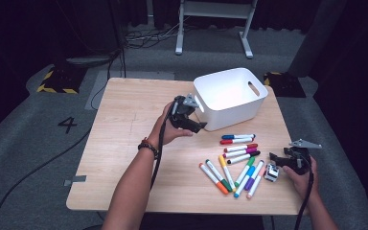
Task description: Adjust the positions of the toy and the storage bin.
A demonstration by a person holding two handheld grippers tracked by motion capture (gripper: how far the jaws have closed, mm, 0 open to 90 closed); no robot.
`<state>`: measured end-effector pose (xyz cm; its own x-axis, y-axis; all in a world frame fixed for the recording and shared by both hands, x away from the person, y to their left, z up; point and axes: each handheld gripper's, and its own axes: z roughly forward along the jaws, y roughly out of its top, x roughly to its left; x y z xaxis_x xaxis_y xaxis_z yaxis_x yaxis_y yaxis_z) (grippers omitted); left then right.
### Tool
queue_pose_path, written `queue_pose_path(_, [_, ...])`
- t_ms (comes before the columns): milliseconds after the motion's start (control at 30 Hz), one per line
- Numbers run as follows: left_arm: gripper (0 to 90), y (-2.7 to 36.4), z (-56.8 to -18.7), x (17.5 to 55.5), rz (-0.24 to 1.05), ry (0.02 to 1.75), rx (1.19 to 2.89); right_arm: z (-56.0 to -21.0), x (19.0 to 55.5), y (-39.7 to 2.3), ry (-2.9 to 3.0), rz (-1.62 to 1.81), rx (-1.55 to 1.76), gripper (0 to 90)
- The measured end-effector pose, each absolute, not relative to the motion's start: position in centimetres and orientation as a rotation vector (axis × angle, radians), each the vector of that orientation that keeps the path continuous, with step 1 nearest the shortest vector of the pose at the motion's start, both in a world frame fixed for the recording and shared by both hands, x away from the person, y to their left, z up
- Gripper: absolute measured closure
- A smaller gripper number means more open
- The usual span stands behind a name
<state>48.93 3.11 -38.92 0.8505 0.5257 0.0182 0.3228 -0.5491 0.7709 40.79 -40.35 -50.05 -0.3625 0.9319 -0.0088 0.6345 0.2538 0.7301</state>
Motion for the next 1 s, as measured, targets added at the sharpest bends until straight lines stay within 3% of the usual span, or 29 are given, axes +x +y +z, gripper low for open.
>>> queue_pose_path(333, [25.8,1.0,-37.3,50.2,0.312,0.588,2.099,-50.1,40.8,-40.3,2.096,0.899,1.419,24.6])
queue_pose_path(533, [36.0,-0.4,-37.0,50.8,0.318,0.55,2.137,-50.1,40.8,-40.3,2.096,0.899,1.419,24.6])
queue_pose_path(800, [38.3,-3.1,-37.3,52.1,0.316,0.519,2.208,-50.1,40.8,-40.3,2.099,0.899,1.414,23.8])
queue_pose_path(1000, [53.5,-4.4,-38.1,53.3,0.321,0.513,2.271,-50.1,40.9,-40.3,2.111,0.906,1.405,23.7])
